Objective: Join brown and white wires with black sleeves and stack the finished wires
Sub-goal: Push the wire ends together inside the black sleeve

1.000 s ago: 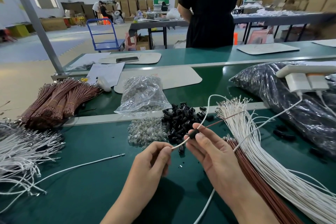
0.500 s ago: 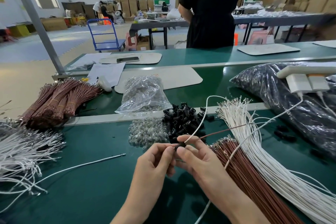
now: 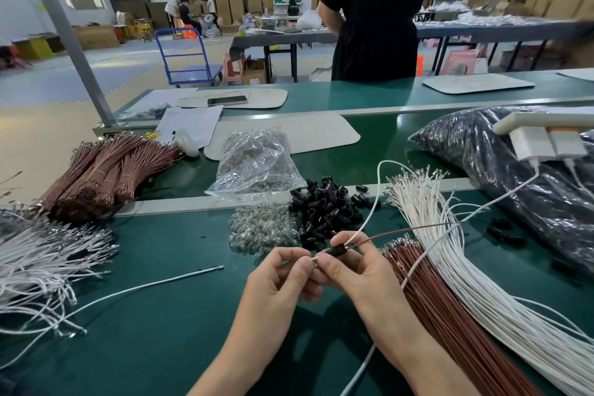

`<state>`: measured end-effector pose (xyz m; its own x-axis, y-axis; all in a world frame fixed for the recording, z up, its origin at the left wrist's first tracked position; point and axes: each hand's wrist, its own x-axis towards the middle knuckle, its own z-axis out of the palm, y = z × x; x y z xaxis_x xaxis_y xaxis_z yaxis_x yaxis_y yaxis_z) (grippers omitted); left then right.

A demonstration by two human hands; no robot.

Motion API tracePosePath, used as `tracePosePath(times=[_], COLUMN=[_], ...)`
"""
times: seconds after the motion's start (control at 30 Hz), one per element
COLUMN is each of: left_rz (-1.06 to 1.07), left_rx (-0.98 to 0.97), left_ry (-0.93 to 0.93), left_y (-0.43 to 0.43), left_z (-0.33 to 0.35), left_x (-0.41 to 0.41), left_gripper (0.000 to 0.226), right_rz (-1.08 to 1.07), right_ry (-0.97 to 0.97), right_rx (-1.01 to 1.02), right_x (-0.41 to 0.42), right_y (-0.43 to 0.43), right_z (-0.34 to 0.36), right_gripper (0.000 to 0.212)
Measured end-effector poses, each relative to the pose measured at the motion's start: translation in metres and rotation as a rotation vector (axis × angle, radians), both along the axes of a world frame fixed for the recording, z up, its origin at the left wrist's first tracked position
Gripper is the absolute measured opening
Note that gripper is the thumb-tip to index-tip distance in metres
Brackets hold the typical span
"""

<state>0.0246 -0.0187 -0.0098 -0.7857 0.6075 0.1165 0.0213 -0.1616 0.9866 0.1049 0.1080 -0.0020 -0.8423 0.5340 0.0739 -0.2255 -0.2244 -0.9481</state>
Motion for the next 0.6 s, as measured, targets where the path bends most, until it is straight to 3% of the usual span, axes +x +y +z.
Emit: tracePosePath(times=[0.17,0.33,0.6], left_rz=[-0.044,-0.073,-0.053], left_rx=[0.036,-0.004,-0.066], left_ry=[-0.14,-0.081,0.009], left_y=[-0.0032,-0.0064,-0.0066], left_z=[0.006,0.0061,0.0046], left_x=[-0.0051,-0.0077,-0.0094], left_gripper=[0.038,0.035,0.031], right_rz=[-0.026,-0.041,-0.033], right_ry=[0.002,0.002,0.002], right_rx=[0.004,-0.002,0.03], right_x=[0.0016,0.0027,0.0037], right_y=[0.0022,0.0032,0.0014], right_z=[0.0014,0.0031,0.0045], right_gripper=[0.022,0.029,0.02])
